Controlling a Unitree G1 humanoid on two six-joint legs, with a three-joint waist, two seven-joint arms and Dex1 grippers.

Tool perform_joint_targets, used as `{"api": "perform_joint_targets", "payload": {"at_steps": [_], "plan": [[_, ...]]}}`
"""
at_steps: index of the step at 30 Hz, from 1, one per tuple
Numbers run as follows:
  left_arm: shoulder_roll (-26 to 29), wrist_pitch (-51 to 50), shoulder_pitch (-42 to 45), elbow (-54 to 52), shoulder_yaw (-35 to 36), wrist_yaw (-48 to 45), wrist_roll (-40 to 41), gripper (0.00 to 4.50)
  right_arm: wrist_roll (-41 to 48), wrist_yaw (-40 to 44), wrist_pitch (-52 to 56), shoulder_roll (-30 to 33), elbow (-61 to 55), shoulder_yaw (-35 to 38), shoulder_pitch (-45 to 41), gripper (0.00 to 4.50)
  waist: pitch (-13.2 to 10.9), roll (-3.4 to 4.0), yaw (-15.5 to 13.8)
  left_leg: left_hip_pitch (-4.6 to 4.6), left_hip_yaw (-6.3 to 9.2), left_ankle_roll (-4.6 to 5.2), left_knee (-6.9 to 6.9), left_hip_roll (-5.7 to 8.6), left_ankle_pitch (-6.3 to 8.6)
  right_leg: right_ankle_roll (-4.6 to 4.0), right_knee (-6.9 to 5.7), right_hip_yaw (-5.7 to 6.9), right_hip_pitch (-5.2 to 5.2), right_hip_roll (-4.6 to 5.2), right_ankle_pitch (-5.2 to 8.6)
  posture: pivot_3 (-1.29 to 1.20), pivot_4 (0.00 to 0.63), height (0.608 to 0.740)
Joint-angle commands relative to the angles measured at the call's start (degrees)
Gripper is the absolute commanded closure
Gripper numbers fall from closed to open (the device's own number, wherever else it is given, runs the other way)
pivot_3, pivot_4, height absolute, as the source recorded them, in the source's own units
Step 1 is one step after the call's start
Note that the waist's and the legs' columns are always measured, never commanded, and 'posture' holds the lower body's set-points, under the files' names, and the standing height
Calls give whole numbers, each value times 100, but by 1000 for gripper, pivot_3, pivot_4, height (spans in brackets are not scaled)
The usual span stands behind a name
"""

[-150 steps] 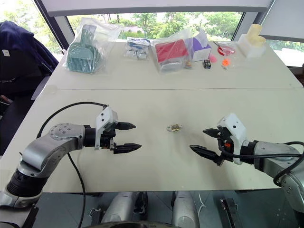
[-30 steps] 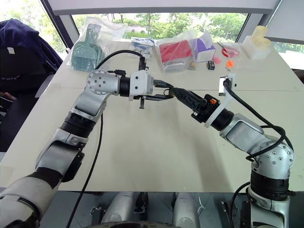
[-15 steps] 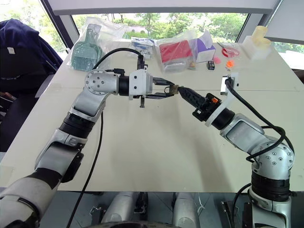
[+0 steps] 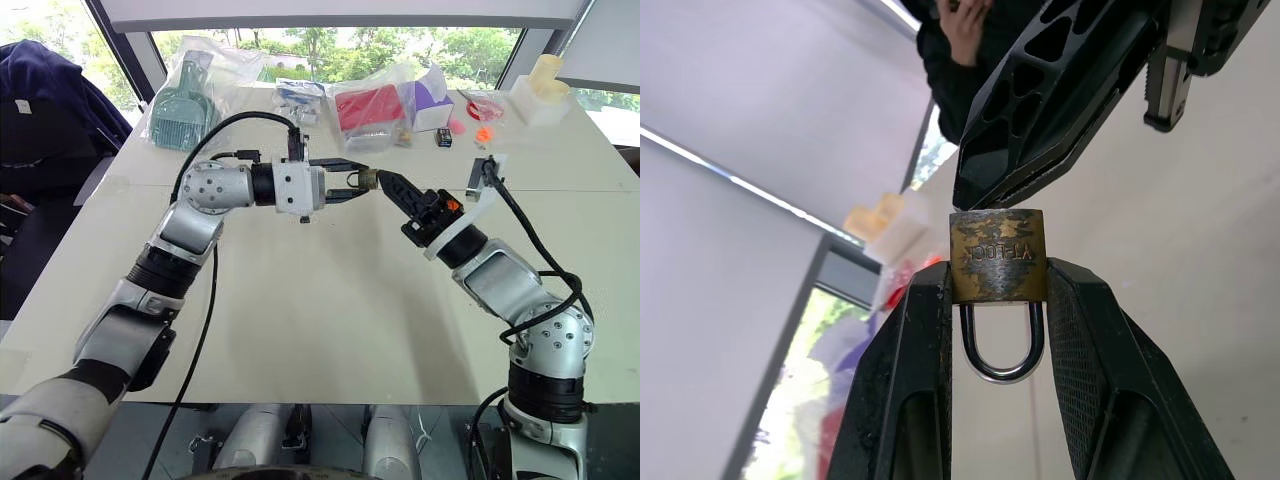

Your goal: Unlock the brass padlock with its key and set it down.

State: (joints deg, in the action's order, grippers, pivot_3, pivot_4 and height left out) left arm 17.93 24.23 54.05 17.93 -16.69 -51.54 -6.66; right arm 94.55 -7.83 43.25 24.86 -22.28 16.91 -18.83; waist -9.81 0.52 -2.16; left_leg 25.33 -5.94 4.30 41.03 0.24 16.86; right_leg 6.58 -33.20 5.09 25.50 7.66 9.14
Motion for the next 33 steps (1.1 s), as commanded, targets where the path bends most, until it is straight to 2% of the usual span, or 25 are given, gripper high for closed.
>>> {"api": "perform_joint_targets", "payload": {"at_steps": [1,11,17,20,23,26,31,33], "plan": [[-169,524,172,-247,42,368,-16,3762,45,-216,-179,-93,23,-20,-1,4463,0,0,2,0,0,0,0,0,0,0,0,0,0,0,0,0,150,735],[-73,2051,395,301,39,1811,-1255,3762,384,-708,-631,-553,70,-111,-30,4463,0,1,12,-1,-2,0,-2,-1,0,2,-1,0,0,-1,-1,0,150,735],[12,2473,451,540,3,2427,-1771,3762,629,-978,-797,-693,67,-155,-71,4463,0,1,3,-2,-2,0,-1,-1,0,2,-1,0,-2,0,-1,0,150,735],[-5,2369,499,705,-71,2328,-1653,3762,433,-837,-785,-586,11,-180,-103,4463,0,1,8,-2,-3,0,-2,-1,0,2,-1,0,0,0,-1,0,150,735],[-129,1742,455,854,-112,1581,-925,3762,-90,-275,-720,-282,-173,-161,-90,4463,0,1,-3,-1,-5,0,-2,-1,0,2,-1,0,-1,0,-1,0,150,735],[-221,875,486,859,-30,720,-151,3762,-360,387,-533,319,-251,18,-77,3560,0,1,2,0,-7,2,0,0,1,2,1,0,-1,2,0,0,150,735],[-163,739,548,851,-20,319,57,3762,-1179,1353,-171,1288,-307,-123,-71,1090,0,2,20,-1,-7,3,-2,-3,2,2,1,0,2,-1,1,0,150,735],[-155,733,553,852,-15,272,79,3762,-1168,1596,-100,1373,-315,-122,-90,1090,0,2,25,-2,-5,3,-2,-6,2,2,0,0,2,-3,1,0,150,735]]}}
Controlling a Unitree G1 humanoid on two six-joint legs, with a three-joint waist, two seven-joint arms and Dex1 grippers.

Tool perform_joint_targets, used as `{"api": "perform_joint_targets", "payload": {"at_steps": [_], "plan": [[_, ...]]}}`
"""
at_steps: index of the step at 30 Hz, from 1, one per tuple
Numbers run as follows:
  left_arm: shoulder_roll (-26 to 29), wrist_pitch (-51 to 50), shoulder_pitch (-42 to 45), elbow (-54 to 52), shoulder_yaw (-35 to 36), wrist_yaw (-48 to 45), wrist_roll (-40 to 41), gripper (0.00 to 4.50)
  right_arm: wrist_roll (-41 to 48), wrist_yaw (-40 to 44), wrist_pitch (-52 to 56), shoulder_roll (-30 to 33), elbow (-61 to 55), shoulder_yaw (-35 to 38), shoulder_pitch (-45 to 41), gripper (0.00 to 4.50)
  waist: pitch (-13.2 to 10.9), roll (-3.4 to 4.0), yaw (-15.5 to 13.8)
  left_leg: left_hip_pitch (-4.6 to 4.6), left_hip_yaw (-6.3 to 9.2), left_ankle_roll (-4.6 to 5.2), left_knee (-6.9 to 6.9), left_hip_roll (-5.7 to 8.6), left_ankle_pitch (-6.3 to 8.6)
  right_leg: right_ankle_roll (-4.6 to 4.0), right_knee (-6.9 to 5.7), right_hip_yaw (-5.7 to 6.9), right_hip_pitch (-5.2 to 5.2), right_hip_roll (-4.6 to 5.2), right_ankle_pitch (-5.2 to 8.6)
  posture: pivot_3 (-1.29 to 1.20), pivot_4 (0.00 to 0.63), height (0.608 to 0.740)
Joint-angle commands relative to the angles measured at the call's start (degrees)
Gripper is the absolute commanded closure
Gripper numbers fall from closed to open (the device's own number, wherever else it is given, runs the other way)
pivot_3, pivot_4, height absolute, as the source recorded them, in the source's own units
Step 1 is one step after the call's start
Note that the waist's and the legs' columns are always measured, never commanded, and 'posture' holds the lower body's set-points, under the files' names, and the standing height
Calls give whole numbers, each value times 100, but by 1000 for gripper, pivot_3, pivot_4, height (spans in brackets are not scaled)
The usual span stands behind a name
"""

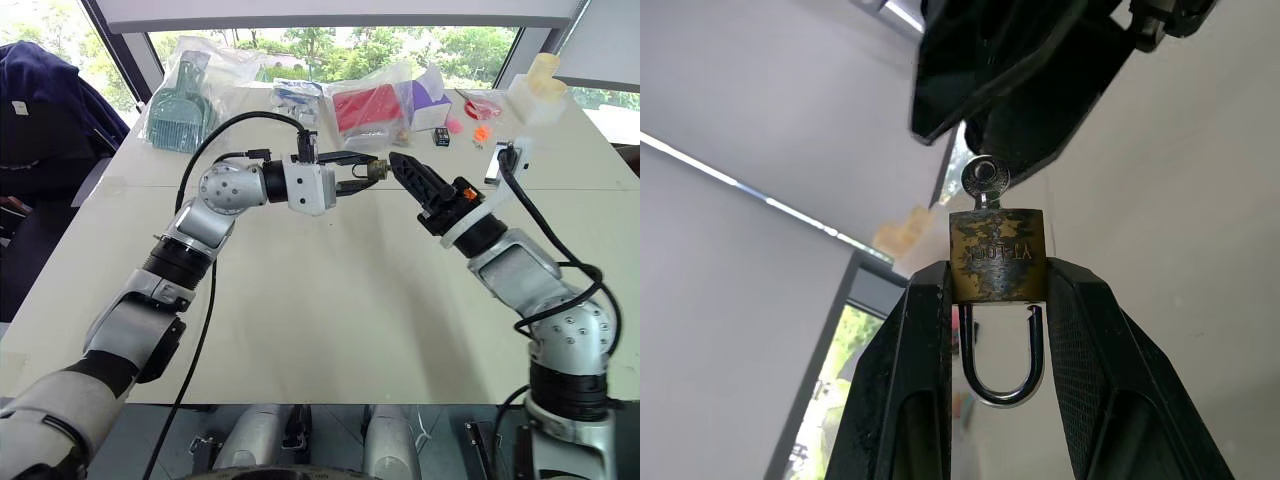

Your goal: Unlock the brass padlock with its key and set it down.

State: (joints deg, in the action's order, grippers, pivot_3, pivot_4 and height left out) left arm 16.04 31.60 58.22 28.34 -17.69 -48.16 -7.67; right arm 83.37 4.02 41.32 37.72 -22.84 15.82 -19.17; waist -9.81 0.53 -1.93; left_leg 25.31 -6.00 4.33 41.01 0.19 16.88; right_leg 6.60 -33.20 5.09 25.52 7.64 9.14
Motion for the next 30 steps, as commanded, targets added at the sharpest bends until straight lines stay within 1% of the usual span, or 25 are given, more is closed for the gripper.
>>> {"api": "perform_joint_targets", "payload": {"at_steps": [1,5,13,14,16,21,29,30], "plan": [[33,-4,137,-191,89,-80,184,3762,-80,499,124,108,-252,-16,-69,1090,0,0,-1,0,0,0,0,0,0,0,0,0,0,0,0,0,150,735],[29,182,71,-297,10,-10,26,3762,-279,575,194,-17,-161,-137,-176,1090,0,0,-26,0,0,0,2,1,0,0,0,0,-1,3,-1,0,150,735],[-12,14,-132,-688,-24,-80,100,3762,-275,522,249,-323,-68,-182,-314,1090,0,0,-24,2,1,0,4,3,0,-1,2,0,-2,4,-1,0,150,735],[-10,6,-141,-707,-28,-85,103,3762,-260,491,252,-369,-55,-172,-331,1321,0,0,-25,2,1,0,4,3,0,-1,1,0,-2,4,-1,0,150,735],[-1,-12,-149,-728,-38,-85,109,3762,-231,452,263,-425,-56,-150,-338,1966,0,0,-23,1,1,0,4,3,0,-1,1,0,-2,4,-1,0,150,735],[27,-23,-126,-680,-38,-72,121,3762,-119,411,347,-461,-107,-108,-278,4458,0,0,-24,2,1,0,4,3,0,-1,1,0,-1,4,-1,0,150,735],[43,-41,-45,-555,-11,-40,119,3762,-206,538,490,-342,-148,-47,-74,4490,0,0,-24,1,1,0,4,3,0,-1,1,0,-2,4,-1,0,150,735],[51,-98,-32,-541,-9,-62,128,2742,-226,576,507,-323,-156,-53,-54,4500,0,0,-23,1,1,0,4,3,0,-1,1,0,-2,4,-1,0,150,735]]}}
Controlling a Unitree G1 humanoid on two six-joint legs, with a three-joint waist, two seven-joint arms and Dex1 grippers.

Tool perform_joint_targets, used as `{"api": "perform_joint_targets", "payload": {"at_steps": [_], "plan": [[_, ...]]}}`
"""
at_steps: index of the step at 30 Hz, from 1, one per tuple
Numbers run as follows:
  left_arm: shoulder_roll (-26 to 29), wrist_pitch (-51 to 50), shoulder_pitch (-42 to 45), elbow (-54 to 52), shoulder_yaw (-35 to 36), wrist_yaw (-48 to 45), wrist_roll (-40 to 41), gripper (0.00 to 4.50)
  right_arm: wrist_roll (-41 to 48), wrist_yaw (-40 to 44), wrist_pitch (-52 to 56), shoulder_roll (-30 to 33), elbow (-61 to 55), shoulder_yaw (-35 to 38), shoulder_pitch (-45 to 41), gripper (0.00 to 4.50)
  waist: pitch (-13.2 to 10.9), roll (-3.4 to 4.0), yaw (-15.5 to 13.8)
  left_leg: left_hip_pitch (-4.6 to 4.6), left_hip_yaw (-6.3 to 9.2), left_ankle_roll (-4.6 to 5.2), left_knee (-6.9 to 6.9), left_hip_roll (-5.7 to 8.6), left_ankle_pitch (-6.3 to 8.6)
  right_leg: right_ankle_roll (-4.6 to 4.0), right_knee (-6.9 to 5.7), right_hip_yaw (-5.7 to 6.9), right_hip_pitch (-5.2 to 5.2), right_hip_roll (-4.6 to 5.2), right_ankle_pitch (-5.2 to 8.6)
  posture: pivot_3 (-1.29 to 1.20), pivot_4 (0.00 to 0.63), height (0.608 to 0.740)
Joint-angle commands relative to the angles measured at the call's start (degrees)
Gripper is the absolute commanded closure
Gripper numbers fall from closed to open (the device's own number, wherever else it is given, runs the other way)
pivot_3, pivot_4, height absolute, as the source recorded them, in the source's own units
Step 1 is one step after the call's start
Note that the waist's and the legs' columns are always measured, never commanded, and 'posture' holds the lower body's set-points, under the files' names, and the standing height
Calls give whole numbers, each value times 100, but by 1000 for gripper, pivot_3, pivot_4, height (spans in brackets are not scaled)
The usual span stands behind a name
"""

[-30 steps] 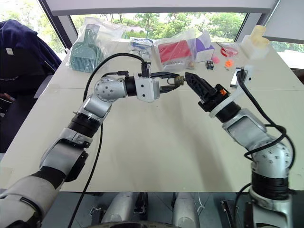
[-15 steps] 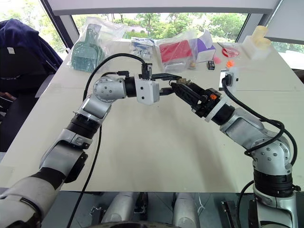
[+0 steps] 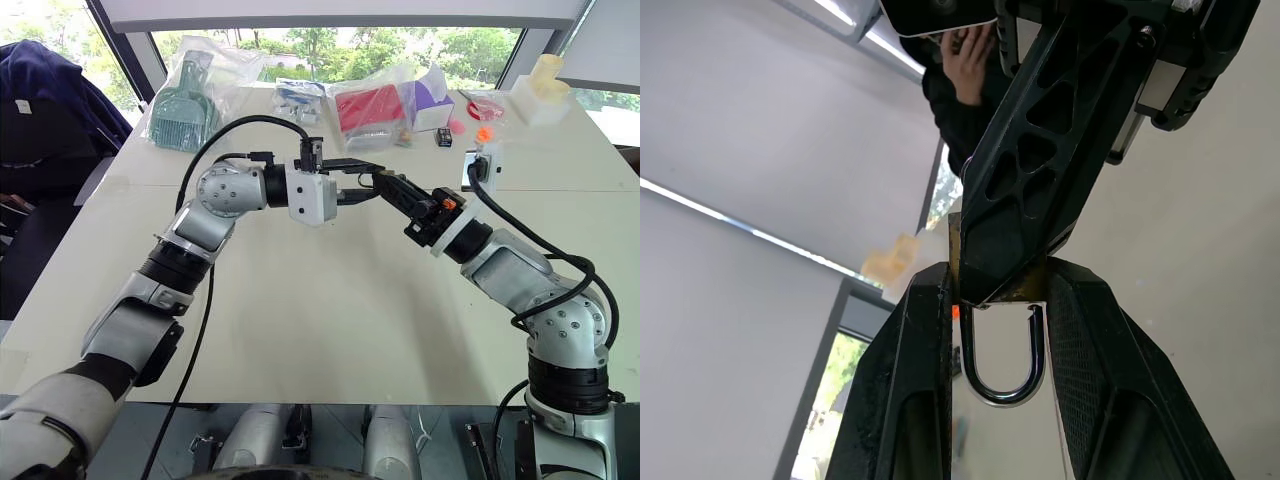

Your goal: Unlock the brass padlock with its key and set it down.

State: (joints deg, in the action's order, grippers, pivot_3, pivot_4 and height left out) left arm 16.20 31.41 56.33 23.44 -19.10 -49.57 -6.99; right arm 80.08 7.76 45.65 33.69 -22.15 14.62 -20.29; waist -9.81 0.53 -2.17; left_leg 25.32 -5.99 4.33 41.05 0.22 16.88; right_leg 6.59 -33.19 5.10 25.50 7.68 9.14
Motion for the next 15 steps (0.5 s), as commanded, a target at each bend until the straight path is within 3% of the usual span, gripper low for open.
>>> {"api": "perform_joint_targets", "payload": {"at_steps": [1,5,7,10,15], "plan": [[41,-116,169,-39,139,63,71,2413,91,241,91,93,-231,66,77,4500,0,0,2,0,0,0,0,0,0,0,0,0,0,0,0,0,150,735],[99,-472,135,-108,207,-67,230,736,11,361,114,124,-242,81,148,4500,0,0,4,0,0,0,0,0,0,0,0,0,0,0,0,0,150,735],[245,-1211,7,-412,248,-576,684,30,-59,420,108,143,-215,112,156,4500,0,0,11,0,0,0,0,0,0,0,-1,0,0,0,0,0,150,735],[429,-2333,-144,-932,420,-1037,1356,30,-117,488,94,177,-180,168,178,4500,0,0,27,0,1,0,-1,-2,0,0,-1,0,2,-1,1,0,150,735],[440,-2962,-110,-961,642,-1020,1604,30,-173,530,99,150,-154,171,161,4500,0,0,-3,0,2,0,1,0,0,0,-1,0,-2,-2,1,0,150,735]]}}
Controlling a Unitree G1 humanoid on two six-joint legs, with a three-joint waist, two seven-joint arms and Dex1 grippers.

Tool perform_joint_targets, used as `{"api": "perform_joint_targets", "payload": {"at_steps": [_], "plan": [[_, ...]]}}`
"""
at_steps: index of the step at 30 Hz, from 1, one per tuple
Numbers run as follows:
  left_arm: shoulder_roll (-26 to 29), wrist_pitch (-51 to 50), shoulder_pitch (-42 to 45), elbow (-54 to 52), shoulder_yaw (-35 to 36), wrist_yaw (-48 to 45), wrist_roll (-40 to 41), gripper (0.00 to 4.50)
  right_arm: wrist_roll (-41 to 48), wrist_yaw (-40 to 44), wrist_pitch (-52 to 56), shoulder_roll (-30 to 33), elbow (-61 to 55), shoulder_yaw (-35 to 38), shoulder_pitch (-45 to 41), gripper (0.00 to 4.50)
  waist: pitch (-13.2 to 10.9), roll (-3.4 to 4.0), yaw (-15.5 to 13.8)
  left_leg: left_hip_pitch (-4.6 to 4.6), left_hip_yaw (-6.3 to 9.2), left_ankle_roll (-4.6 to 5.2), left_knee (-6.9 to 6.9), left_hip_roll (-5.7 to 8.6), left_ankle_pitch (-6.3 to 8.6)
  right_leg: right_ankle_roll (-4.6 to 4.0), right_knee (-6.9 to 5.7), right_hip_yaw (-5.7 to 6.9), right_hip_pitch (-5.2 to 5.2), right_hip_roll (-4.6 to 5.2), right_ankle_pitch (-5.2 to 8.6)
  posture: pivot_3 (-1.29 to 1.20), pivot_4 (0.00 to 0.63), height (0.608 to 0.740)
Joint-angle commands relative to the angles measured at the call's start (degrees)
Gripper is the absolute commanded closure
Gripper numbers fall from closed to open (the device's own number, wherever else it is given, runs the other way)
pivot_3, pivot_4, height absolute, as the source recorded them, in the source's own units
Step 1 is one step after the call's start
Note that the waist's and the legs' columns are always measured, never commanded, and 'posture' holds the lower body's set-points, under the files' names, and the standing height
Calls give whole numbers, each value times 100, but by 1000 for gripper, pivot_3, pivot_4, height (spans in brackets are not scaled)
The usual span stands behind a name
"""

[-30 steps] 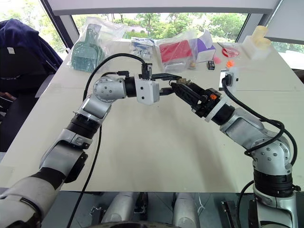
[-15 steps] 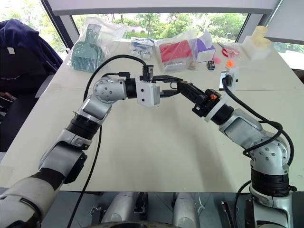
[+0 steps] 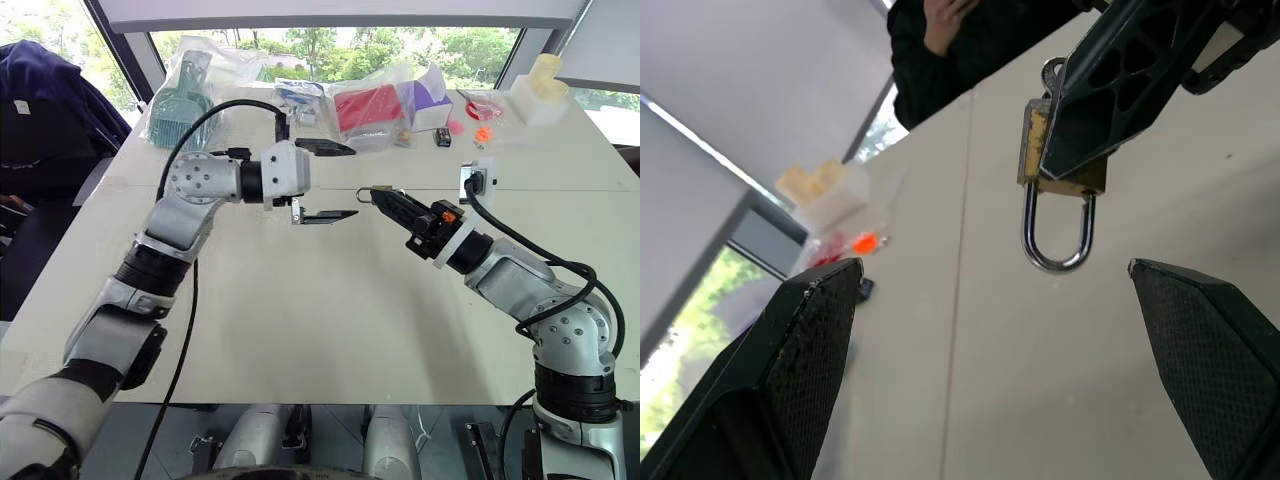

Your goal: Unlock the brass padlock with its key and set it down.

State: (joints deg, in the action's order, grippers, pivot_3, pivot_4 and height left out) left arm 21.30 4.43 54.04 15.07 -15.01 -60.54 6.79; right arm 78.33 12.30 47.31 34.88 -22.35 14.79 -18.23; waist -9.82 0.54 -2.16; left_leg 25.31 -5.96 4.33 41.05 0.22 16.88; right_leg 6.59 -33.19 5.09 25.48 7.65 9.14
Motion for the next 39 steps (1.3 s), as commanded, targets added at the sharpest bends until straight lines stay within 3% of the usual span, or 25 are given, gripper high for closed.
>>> {"api": "perform_joint_targets", "payload": {"at_steps": [1,28,39], "plan": [[-109,-327,140,-108,262,108,245,30,-7,75,-67,21,-138,145,-50,4500,0,0,-6,0,0,0,0,0,0,0,0,0,0,0,0,0,150,735],[-709,615,681,1088,313,706,-386,30,525,-291,8,-210,-726,-217,176,4500,0,-1,3,0,1,0,0,2,0,0,2,0,0,2,0,0,150,735],[-174,-141,363,1263,318,589,-578,30,262,-595,211,-185,12,-310,329,4500,0,-1,7,0,1,0,0,1,0,0,0,0,1,1,0,0,150,735]]}}
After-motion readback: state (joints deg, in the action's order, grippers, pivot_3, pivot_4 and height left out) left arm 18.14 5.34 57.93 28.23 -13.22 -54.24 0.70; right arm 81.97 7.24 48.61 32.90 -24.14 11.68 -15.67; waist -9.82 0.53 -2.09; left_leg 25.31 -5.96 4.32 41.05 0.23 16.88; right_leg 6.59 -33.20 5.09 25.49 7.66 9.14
